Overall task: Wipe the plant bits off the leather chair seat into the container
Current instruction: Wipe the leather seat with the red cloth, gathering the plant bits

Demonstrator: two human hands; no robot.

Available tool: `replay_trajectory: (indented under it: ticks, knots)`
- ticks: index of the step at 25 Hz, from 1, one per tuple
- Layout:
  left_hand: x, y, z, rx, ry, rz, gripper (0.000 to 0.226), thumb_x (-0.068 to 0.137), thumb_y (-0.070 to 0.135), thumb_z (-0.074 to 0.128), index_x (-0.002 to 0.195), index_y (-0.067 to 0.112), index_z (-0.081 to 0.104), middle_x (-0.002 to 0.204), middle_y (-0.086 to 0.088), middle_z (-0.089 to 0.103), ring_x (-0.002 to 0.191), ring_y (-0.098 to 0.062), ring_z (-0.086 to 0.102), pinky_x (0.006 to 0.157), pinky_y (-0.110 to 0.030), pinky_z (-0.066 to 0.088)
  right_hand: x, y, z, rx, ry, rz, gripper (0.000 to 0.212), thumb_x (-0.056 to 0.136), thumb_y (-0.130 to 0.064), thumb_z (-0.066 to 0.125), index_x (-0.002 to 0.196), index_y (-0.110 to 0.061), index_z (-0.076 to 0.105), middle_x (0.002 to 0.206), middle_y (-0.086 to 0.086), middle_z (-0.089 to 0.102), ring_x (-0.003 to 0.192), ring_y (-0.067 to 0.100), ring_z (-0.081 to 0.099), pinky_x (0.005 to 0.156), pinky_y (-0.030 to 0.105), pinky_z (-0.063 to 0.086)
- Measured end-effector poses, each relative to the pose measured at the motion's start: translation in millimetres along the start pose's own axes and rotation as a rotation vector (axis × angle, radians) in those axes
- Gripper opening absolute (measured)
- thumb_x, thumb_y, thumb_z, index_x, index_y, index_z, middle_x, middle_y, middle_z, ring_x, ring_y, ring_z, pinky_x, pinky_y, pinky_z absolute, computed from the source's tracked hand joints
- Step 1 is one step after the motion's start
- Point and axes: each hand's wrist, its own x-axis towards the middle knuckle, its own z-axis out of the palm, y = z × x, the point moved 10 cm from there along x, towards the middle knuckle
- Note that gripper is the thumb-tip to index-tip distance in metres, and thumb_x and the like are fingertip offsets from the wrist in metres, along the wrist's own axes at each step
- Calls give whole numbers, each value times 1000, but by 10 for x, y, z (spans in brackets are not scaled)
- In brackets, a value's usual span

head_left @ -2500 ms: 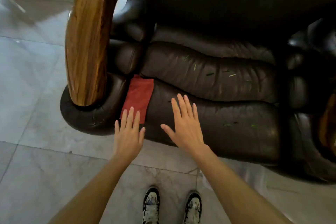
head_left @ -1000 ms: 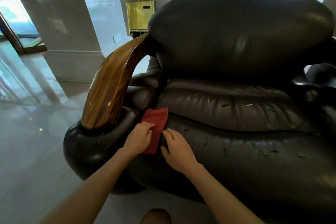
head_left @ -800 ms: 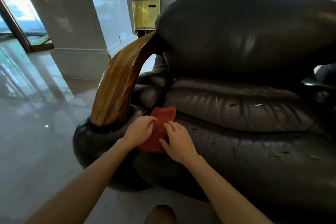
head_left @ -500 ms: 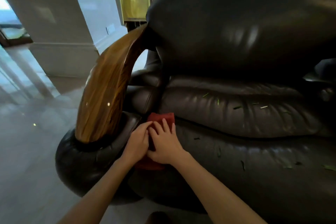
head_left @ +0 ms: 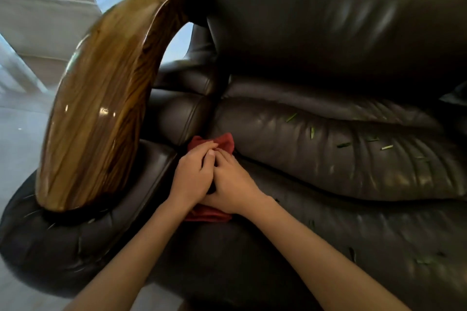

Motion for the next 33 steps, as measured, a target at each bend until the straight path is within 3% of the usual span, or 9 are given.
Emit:
replay_trajectory:
  ticks: [6,8,10,13,17,20,27,30,33]
  knots:
    - [326,49,184,13,23,20,44,89,28,35,117,8,63,121,-10,66,115,-19,58,98,-20,37,226,456,-508,-133,163,60,64,69,-46,65,117,-4,53,115,16,56,111,33,51,100,43,41]
    - [395,10,412,126,-68,18,43,93,24,36,128,7,55,137,-12,54,131,-22,46,108,-23,28,317,711,-617,-243,122,120,65,76,-46,61,124,-4,49,129,20,50,124,37,44,108,46,32]
    - [453,35,687,209,-191,63,45,96,19,35,140,8,39,152,-8,33,144,-18,22,114,-23,12,372,966,-634,-352,29,188,74,82,-49,55,140,-7,35,149,20,34,141,36,25,117,49,13]
    - [651,54,836,237,-252,110,50,97,19,32,146,11,24,158,-6,16,147,-17,7,120,-35,7,483,1225,-711,-435,-58,280,82,85,-56,46,149,-15,16,158,16,17,146,35,9,117,55,-1]
    - [845,-203,720,208,-214,-5,53,96,30,28,147,15,21,158,-5,18,147,-17,10,120,-38,8,739,1191,-756,-331,-88,253,78,88,-54,46,150,-22,10,160,15,10,146,39,1,114,59,-3]
    - [879,-291,680,7,-194,-72,63,84,34,21,144,16,28,156,-3,24,145,-13,12,117,-25,6,817,1196,-632,-191,-22,286,70,91,-58,36,150,-26,16,161,12,8,146,38,-5,114,58,-5]
    - [894,-243,688,79,-159,-23,62,83,30,24,139,10,38,154,-5,27,135,-1,12,111,-17,5,711,1505,-703,-320,68,315,73,84,-71,35,146,-34,27,159,15,15,146,35,5,117,54,-1]
    - [900,-227,727,214,-171,3,54,93,35,30,141,11,36,156,-7,25,143,-10,12,113,-22,5,672,1611,-751,-300,31,340,72,83,-69,39,145,-34,27,158,17,15,146,37,6,118,53,0]
    - [907,-188,781,330,-168,7,49,97,28,36,143,13,33,157,-8,21,146,-20,11,119,-37,7,605,1710,-829,-284,22,362,70,84,-68,40,145,-34,28,158,19,14,145,39,7,118,53,1]
